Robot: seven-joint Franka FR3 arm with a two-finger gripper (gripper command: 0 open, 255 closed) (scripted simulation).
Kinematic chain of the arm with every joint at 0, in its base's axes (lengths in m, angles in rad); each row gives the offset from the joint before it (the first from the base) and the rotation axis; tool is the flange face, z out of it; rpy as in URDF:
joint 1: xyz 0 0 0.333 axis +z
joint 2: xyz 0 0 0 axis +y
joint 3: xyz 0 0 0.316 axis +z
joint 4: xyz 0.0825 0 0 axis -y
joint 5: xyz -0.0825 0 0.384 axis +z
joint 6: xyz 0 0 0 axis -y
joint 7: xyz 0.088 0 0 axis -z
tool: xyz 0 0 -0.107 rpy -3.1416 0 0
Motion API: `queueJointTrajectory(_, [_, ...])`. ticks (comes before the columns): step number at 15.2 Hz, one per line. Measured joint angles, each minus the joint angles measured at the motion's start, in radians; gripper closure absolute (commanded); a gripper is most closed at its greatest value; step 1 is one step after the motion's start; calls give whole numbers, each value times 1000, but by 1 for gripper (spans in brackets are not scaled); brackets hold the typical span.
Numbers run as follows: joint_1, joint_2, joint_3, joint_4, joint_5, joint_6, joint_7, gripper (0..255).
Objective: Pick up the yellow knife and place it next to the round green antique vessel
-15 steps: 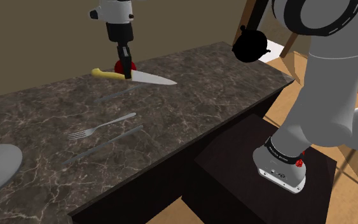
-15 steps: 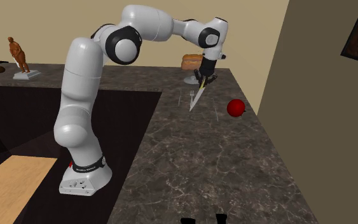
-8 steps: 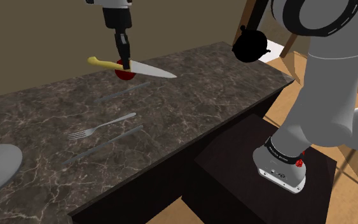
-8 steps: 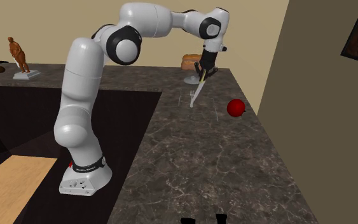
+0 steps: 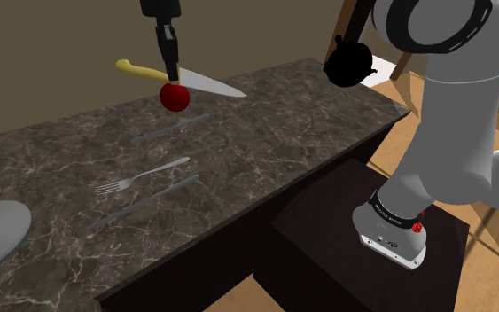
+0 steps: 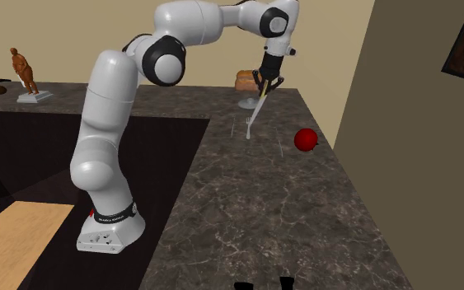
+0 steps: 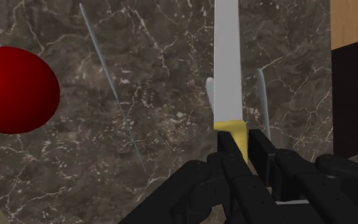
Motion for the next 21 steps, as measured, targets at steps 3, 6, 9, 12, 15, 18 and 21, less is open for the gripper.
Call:
queueJointTrajectory(3, [5,15,1,67,-2,-51,9,255])
queueJointTrajectory(6, [12,51,2,163,-7,-111,18,255])
queueJointTrajectory(9, [22,97,2,280,-13,-181,28,255])
queueJointTrajectory(12, [-5,33,0,199,-3,-168,7,255])
queueJointTrajectory(15, [-58,-86,-11,23,14,-117,-50,255])
queueJointTrajectory(18, [-109,-197,-30,-142,29,-71,-117,255])
queueJointTrajectory(21, [-152,-284,-53,-251,38,-58,-182,255])
